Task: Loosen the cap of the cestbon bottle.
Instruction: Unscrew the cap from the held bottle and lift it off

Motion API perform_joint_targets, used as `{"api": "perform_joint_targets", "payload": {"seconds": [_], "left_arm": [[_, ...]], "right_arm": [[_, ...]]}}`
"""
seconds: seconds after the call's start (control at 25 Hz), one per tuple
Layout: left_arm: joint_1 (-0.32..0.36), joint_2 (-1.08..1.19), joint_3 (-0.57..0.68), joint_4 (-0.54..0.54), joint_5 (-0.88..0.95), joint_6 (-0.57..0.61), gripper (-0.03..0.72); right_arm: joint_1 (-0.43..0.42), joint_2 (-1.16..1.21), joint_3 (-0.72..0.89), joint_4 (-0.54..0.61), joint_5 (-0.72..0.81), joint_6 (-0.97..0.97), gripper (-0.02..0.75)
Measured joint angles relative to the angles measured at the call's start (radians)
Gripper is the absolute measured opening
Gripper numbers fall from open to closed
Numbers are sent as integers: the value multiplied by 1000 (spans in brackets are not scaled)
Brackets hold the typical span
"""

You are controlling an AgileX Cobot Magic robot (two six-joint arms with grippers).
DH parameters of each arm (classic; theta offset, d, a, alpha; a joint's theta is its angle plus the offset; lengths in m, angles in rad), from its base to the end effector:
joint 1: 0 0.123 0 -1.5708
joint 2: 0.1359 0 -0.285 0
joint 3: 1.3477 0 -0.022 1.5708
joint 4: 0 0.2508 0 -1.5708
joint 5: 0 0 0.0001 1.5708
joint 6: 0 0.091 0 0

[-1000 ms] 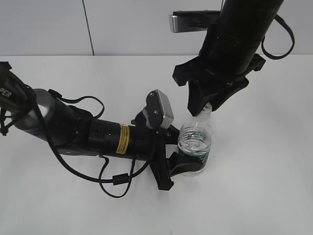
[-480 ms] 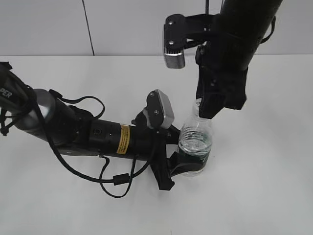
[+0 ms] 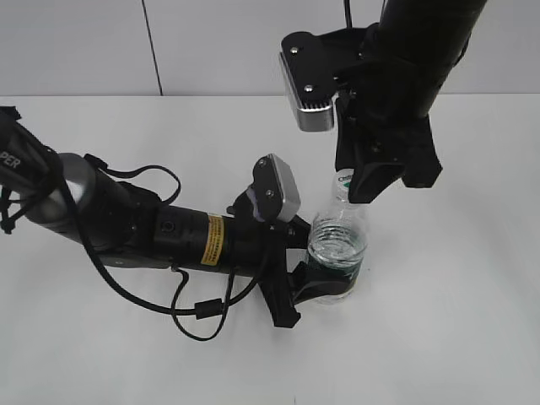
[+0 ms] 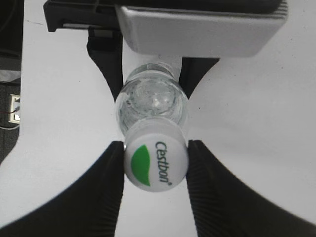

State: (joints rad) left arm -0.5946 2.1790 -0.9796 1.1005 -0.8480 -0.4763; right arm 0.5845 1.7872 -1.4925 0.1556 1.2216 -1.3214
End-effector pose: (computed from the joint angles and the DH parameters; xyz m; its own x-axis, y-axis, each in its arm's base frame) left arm 0.2792 -0.2622 0.0772 -0.0799 0.4358 -0.8965 0.9895 0.1434 -0.0185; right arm 0.2940 0.2104 0.2713 0.2916 -0.9393 -0.1808 -0.9557 -0.2783 -0.0955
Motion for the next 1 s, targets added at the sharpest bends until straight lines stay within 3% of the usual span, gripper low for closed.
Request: {"api": "perform_joint_targets", "payload": {"seconds": [0.2,0.28,0.36,0.64,0.76,1.0], "left_arm": [[0,0,0,3,0,0,412],[0,0,0,3,0,0,412],[0,0,0,3,0,0,412],[0,0,0,5,0,0,412],[0,0,0,7,0,1,412],[0,0,0,9,0,2,412]], "right_arm": [[0,-14,-31,14,-1,156,533],[0,-28,-36,15,-1,260,570],[0,-43,-36,17,-1,409,563],[0,-48,-38,18,0,1225,525],[0,-48,-37,23,0,1347,496],[0,-48,15,26,-1,1386,482]]}}
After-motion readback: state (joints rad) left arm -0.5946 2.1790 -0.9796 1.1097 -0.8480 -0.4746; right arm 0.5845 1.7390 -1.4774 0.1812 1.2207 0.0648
